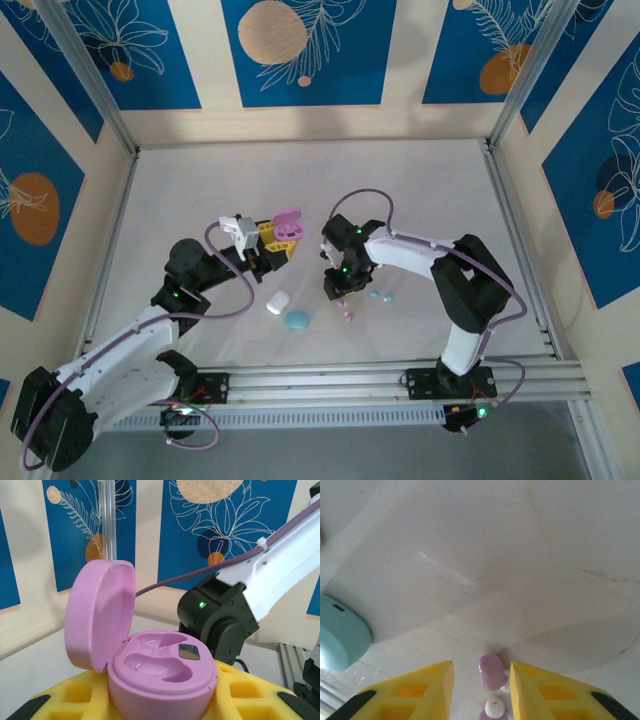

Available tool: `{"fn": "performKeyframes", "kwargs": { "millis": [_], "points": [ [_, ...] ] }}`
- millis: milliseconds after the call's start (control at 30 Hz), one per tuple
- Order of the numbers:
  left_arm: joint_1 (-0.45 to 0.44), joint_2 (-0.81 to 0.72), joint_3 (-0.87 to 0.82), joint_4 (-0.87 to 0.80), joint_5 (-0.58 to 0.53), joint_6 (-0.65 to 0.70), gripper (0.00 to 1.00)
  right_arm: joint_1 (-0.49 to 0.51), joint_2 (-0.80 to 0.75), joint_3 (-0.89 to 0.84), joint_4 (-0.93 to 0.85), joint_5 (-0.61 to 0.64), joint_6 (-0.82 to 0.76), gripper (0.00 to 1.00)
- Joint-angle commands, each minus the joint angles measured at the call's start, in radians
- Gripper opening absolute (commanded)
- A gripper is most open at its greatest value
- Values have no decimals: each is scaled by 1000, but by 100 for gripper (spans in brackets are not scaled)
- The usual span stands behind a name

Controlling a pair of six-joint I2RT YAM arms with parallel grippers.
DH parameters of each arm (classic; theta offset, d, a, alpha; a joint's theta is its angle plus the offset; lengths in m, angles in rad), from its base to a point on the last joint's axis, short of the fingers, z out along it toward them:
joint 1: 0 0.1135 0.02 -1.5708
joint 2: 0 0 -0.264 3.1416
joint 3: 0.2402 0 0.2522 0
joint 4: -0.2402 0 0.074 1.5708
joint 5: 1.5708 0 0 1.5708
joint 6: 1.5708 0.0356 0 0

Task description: Insert wireless bluetooth earbuds into charging case

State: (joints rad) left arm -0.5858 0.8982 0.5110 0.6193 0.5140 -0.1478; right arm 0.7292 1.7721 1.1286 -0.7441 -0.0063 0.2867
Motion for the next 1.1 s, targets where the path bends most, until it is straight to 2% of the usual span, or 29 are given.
{"fn": "performKeyframes", "kwargs": {
  "millis": [0,467,1067],
  "points": [
    [-11,-24,12,9,-16,10,37,27,32,38,-60,30,-72,35],
    [-12,-30,14,-2,-15,14,37,78,92,80,-127,89,-115,33],
    [-11,-31,11,-4,-19,14,37,82,124,73,-136,145,-51,29]
  ]
}}
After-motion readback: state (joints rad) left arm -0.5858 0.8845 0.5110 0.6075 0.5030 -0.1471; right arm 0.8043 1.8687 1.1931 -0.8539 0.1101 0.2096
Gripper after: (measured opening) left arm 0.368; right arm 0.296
